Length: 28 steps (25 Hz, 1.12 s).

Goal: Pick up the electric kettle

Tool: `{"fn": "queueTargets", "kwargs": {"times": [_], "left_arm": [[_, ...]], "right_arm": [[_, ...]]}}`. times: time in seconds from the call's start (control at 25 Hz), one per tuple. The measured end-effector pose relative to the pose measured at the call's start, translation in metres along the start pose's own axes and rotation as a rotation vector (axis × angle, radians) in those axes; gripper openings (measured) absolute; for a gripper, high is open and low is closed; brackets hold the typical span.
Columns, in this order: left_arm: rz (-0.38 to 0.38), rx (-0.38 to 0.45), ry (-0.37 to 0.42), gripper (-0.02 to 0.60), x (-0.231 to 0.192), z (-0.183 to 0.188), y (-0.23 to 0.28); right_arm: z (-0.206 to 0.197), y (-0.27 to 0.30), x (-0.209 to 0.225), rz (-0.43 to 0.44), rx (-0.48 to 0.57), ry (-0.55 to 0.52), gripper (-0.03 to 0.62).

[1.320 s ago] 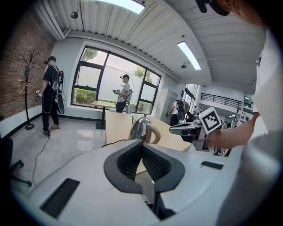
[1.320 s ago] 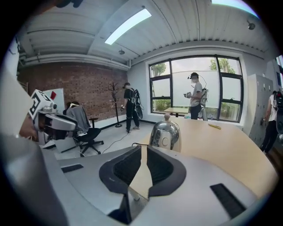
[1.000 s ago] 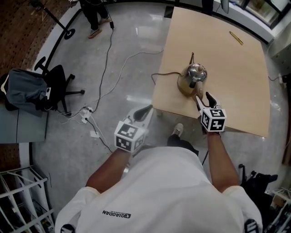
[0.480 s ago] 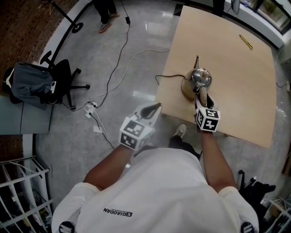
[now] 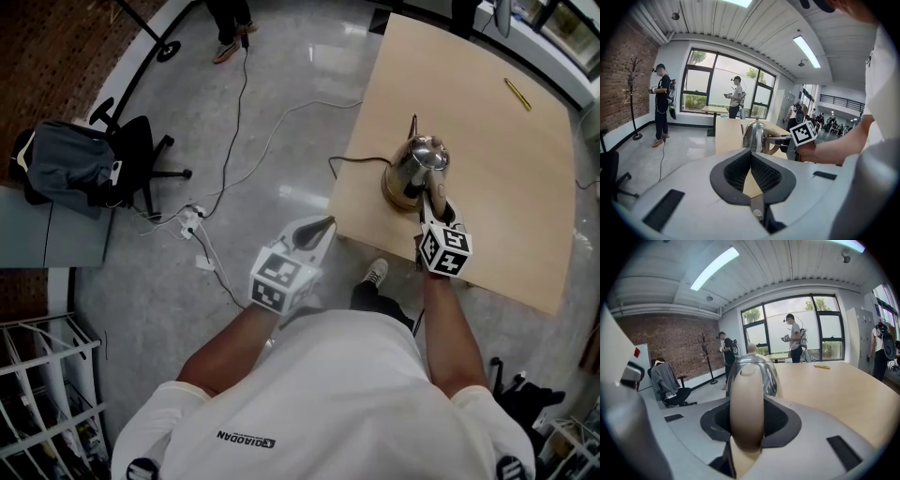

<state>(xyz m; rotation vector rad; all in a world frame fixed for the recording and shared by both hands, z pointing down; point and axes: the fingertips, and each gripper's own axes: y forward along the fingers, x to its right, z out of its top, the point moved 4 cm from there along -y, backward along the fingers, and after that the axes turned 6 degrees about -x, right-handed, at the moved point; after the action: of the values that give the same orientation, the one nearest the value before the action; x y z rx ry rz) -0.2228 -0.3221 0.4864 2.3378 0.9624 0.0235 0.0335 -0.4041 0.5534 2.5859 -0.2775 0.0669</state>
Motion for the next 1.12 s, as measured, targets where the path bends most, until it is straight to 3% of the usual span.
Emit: {"fn": "queueTargets", "kwargs": {"times": [0.2,0.56,0.8,1.12], "left_arm": [[0.037,0.007,-0.026,-0.005,-0.012,-0.008,-0.013],[0.039,0.055,-0.028,-0.005,-0.016,-0.004,-0.030],[-0.012,0.081,-0.029,-0.005,-0.010,-0.009,-0.052],[-0.108,0.074,0.009,-0.005,0.012,-0.036,-0.084]], "right_arm": [[0.047,-0.004,-0.008,0.050,0.086,-0.067,0.080],[0.065,-0.028,-0.025,0.065,0.130,-0.066,0.080],[0.060,-0.072,-0.048,0.076,0.135,-0.044,0.078],[0.023,-0.149,-0.085,0.041,0.146,0.019,0.075]]}}
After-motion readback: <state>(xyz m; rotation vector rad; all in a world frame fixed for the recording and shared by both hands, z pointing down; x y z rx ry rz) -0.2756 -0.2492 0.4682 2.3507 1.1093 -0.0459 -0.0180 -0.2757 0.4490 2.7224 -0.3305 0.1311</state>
